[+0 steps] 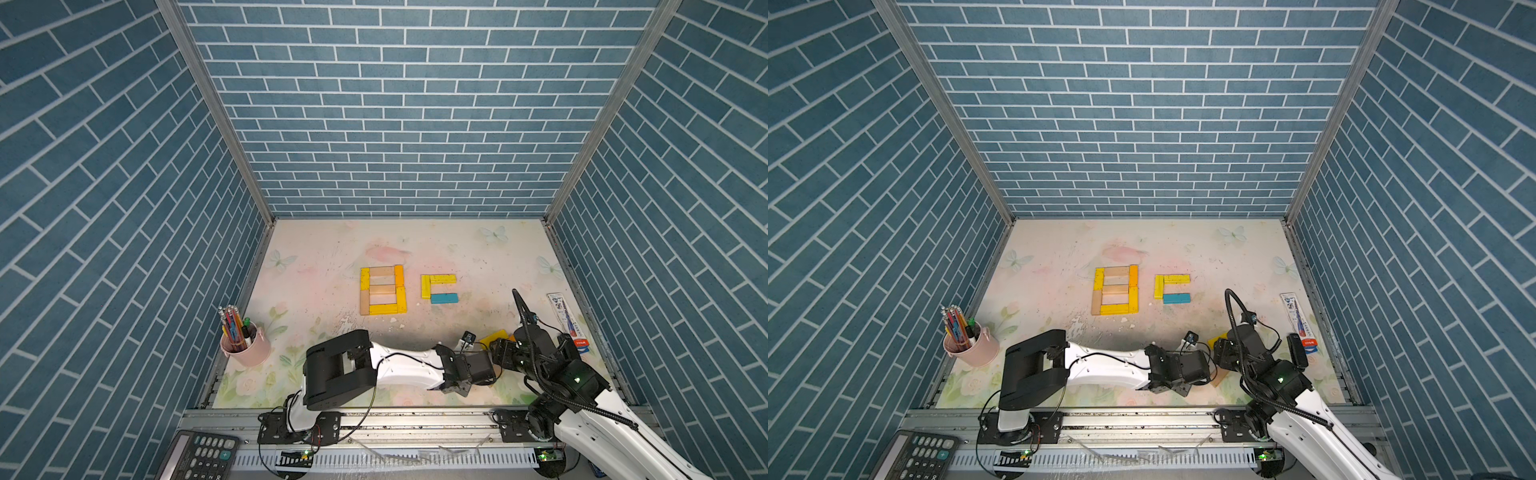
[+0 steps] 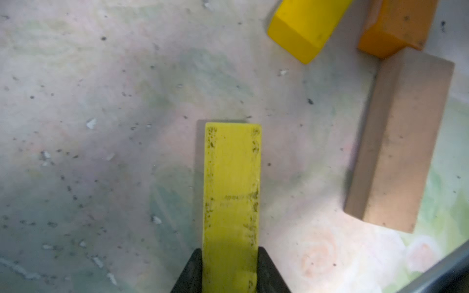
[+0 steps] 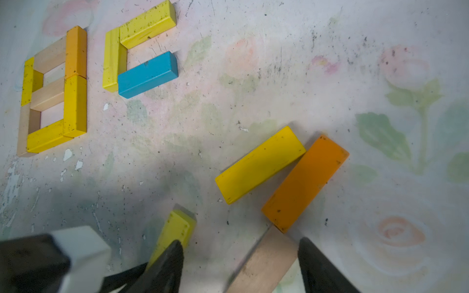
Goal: Assemble the number 8 with building blocks
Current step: Pick up the building block from the center of the board.
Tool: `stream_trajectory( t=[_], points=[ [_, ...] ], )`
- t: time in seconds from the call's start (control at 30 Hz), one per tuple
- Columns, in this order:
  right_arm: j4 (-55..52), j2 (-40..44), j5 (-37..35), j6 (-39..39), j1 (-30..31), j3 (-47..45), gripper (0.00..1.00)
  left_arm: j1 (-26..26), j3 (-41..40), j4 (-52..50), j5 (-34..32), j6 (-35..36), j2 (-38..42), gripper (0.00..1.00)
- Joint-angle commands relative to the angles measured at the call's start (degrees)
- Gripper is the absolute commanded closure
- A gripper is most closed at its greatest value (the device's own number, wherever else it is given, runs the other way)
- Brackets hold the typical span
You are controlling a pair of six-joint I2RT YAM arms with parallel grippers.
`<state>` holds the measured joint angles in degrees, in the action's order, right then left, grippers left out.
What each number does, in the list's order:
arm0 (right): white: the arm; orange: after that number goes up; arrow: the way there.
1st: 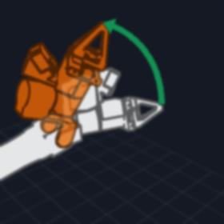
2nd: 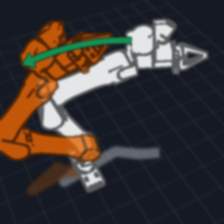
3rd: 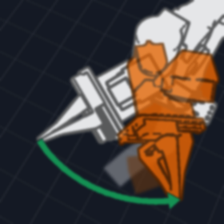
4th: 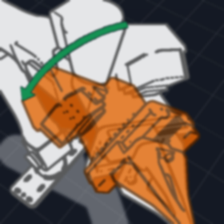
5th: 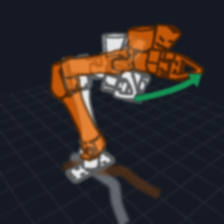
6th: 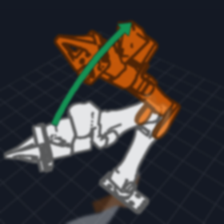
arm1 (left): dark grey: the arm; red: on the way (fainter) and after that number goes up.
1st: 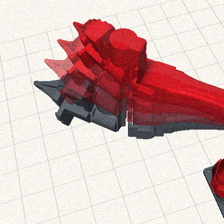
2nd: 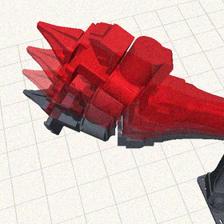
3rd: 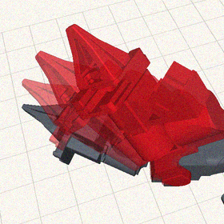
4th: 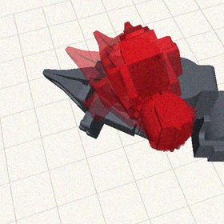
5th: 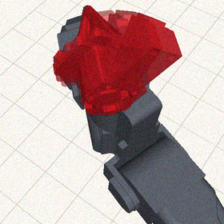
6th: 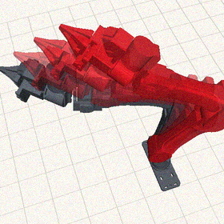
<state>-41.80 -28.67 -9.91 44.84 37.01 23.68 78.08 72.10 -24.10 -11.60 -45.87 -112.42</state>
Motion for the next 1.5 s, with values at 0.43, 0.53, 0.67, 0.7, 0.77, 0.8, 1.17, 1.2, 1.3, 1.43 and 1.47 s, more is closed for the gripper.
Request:
stream_trajectory(
  t=[0.43, 0.53, 0.67, 0.7, 0.77, 0.8, 1.17, 1.2, 1.3, 1.43, 1.47],
  points=[
    [13.7, -11.9, 2.6, -2.1, 0.2, -0.6, 0.28, -16.4, -10.1, 1.7, 1.2, -7.2, 7.3, 0.68],
    [15.5, -13.6, 3.2, -2.4, 0.1, -0.4, 0.28, -18.1, -10.2, 3.5, 2.7, -7.2, 6.6, 0.68],
    [16.5, -14.5, 3.4, -2.4, 0.2, -0.2, 0.27, -18.9, -8.0, 3.1, 3.3, -6.8, 4.6, 0.68],
    [16.6, -14.5, 3.5, -2.4, 0.2, -0.1, 0.27, -19.0, -7.4, 3.1, 3.6, -6.6, 4.1, 0.68],
    [16.8, -14.4, 3.5, -2.4, 0.1, -0.1, 0.27, -19.0, -6.1, 2.9, 3.9, -6.3, 2.9, 0.68],
    [16.9, -14.4, 3.5, -2.4, 0.2, -0.1, 0.27, -19.1, -5.4, 2.7, 4.0, -6.2, 2.4, 0.68],
    [16.6, -14.3, 4.0, -2.1, 0.2, 0.7, 0.27, -20.7, -2.3, 1.9, 2.5, -9.5, -0.4, 0.69],
    [16.5, -14.2, 3.7, -2.1, 0.2, 0.8, 0.27, -20.8, -2.5, 2.2, 2.4, -10.1, -0.5, 0.69],
    [16.1, -14.1, 2.8, -1.9, 0.2, 1.2, 0.27, -21.1, -2.6, 3.0, 2.6, -10.7, -0.9, 0.69],
    [16.6, -14.4, 2.6, -1.9, 0.1, 1.5, 0.27, -21.8, -1.1, 2.6, 3.0, -9.7, -2.0, 0.69],
    [17.1, -14.7, 2.6, -1.9, 0.2, 1.6, 0.27, -21.8, -0.6, 2.3, 2.8, -9.4, -2.3, 0.69]
  ],
)
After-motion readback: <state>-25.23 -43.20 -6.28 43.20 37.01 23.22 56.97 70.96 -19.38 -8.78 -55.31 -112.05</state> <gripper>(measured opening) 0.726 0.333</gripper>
